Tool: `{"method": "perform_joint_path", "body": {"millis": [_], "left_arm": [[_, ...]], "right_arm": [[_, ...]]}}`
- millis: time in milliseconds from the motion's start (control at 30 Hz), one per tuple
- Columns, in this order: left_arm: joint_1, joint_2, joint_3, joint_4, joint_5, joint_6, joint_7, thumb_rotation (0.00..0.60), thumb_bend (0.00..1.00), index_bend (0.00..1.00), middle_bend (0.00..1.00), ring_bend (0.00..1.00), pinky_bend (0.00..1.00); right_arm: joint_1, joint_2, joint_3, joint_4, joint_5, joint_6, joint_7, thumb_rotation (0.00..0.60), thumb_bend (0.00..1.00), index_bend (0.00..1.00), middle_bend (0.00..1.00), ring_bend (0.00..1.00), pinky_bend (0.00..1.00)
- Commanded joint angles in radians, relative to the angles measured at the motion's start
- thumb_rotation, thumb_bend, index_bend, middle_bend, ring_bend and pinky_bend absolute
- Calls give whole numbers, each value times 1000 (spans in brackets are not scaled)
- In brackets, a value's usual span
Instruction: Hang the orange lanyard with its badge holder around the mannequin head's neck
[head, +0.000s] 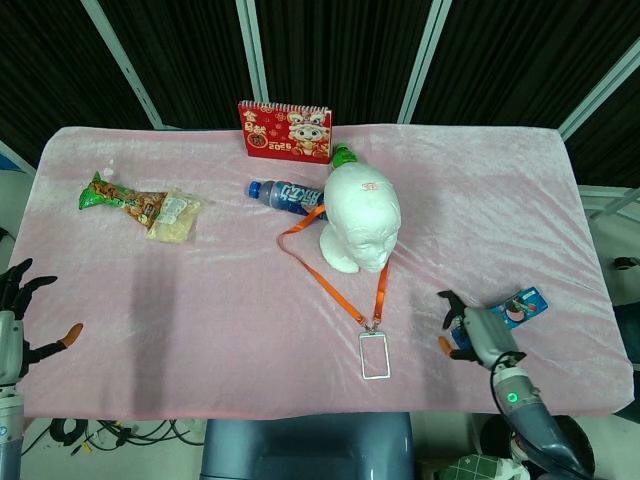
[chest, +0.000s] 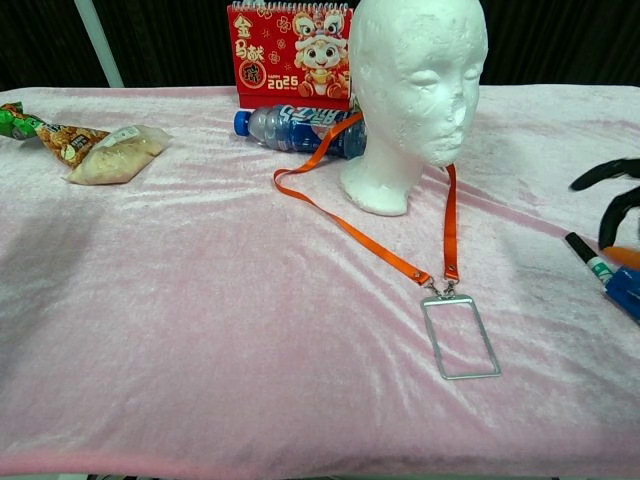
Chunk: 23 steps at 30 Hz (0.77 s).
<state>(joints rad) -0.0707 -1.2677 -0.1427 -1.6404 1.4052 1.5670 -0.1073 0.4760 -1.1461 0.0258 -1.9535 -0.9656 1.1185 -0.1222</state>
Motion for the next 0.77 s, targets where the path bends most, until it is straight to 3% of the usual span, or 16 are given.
{"method": "perform_joint_path", "body": {"millis": [33,167,333,500,767], "left_arm": [[3,2,5,-5,8,6,11,600,171,258,48,0,0],[9,4,15,-12,13,8,30,600,171,258,44,0,0],[20,16,40,-34,2,-8,71,600,170,258,36,0,0],[37,39,67,-81,-3,-15,117,600,170,258,34,0,0],[43,52,98,-130,-1,-37,182,600,170,257,31,0,0]], "right_arm": [[-80,86,-3,-3,-18,118,4,600,229,175,217,359,334],[-162,105,-56,40,-145,226,8,600,185,175,94,233,222],[-275,35,-127,189,-358,413,-4,600,178,175,74,206,198],[-349,-50,-131,344,-501,562,61,600,178,173,74,201,187],[-374,-69,-119,410,-575,611,44,600,178,172,74,198,180]]}}
